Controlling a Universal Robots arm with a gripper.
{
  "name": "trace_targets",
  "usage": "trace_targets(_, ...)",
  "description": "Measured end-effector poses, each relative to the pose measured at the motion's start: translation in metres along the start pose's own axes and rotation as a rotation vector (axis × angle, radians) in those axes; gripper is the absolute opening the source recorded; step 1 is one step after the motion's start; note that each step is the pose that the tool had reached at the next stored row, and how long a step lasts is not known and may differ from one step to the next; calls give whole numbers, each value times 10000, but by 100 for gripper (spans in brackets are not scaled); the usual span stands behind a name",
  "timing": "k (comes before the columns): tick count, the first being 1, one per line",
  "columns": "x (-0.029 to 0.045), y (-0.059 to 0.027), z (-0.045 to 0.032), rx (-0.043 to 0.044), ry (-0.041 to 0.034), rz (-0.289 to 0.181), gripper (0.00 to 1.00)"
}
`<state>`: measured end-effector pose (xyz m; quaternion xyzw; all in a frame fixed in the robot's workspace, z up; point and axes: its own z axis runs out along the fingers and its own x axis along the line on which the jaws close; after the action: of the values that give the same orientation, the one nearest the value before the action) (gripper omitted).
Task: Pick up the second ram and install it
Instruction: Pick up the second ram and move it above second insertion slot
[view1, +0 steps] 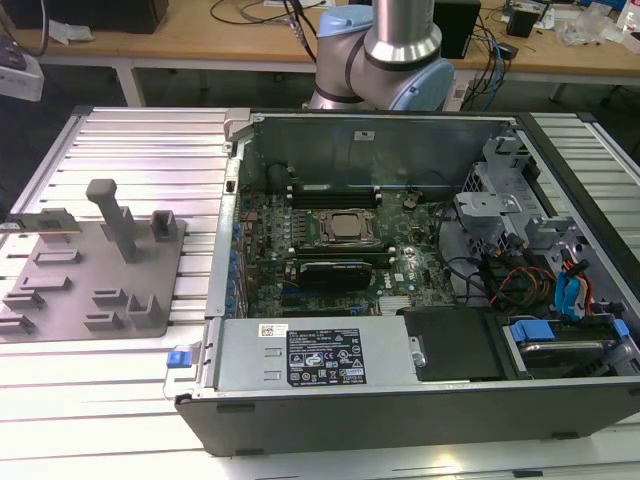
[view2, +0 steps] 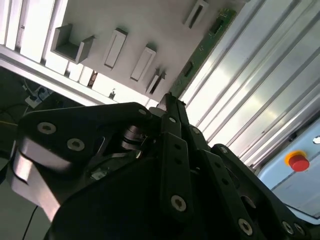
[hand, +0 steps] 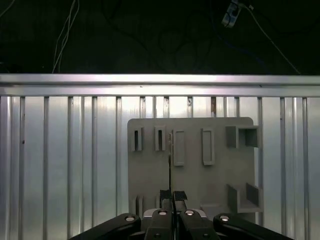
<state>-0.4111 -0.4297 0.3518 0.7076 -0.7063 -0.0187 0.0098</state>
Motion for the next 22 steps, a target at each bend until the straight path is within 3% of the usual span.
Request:
trace_targets(14, -10, 23, -573, 0, 0, 0, 10)
trace_targets(18, -11, 26, -644, 0, 0, 0, 10)
trace_targets(22, -11, 26, -649, 0, -1, 0, 10)
